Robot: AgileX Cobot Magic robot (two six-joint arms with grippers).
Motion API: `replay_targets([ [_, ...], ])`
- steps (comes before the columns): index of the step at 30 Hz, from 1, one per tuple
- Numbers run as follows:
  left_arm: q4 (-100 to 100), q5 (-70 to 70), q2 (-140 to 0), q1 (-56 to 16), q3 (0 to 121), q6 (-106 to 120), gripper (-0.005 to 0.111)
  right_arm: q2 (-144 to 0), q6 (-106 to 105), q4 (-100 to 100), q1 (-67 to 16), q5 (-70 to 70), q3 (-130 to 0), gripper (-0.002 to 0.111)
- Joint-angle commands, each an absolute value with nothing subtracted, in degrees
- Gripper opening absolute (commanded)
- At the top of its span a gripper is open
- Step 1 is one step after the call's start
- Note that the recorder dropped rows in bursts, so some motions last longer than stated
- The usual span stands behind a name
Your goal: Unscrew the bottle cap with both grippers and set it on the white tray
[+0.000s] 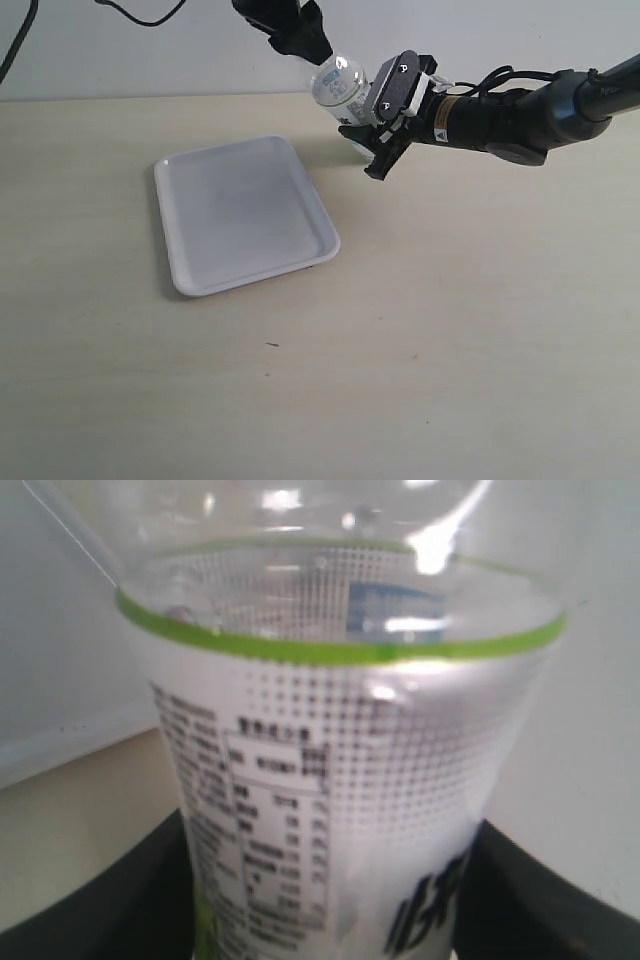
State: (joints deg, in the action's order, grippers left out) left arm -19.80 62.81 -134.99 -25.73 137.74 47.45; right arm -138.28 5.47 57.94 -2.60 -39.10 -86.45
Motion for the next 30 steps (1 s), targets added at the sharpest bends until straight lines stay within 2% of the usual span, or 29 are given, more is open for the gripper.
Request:
replay_targets([
  [1, -19.73, 62.97, -134.65, -25.75, 138.11, 52.1, 0.074, -138.26, 5.13, 57.07, -2.67, -39.36, -86.13, 0.0],
  [14, -17.3, 59.89, -134.65, -25.75, 138.11, 67.23, 0.073, -138.26, 5.13, 57.07, -2.67, -39.36, -86.13, 0.0],
  [19, -17.15, 61.27, -134.65, -25.75, 138.11, 67.23, 0.044, -138.26, 5.13, 57.07, -2.67, -39.36, -86.13, 0.0],
  [27, -19.54, 60.92, -134.65, -25.75, 138.11, 67.23, 0.039, -138.26, 5.14, 57.07, -2.67, -39.95, -86.13, 0.0],
  [28, -19.68, 61.14, -134.65, -25.75, 138.11, 67.23, 0.036, -138.26, 5.14, 57.07, -2.67, -39.95, -86.13, 0.0],
  [30, -19.68, 61.54, -134.65, -25.75, 138.11, 67.23, 0.019, -138.26, 5.14, 57.07, -2.67, -39.95, -86.13, 0.0],
])
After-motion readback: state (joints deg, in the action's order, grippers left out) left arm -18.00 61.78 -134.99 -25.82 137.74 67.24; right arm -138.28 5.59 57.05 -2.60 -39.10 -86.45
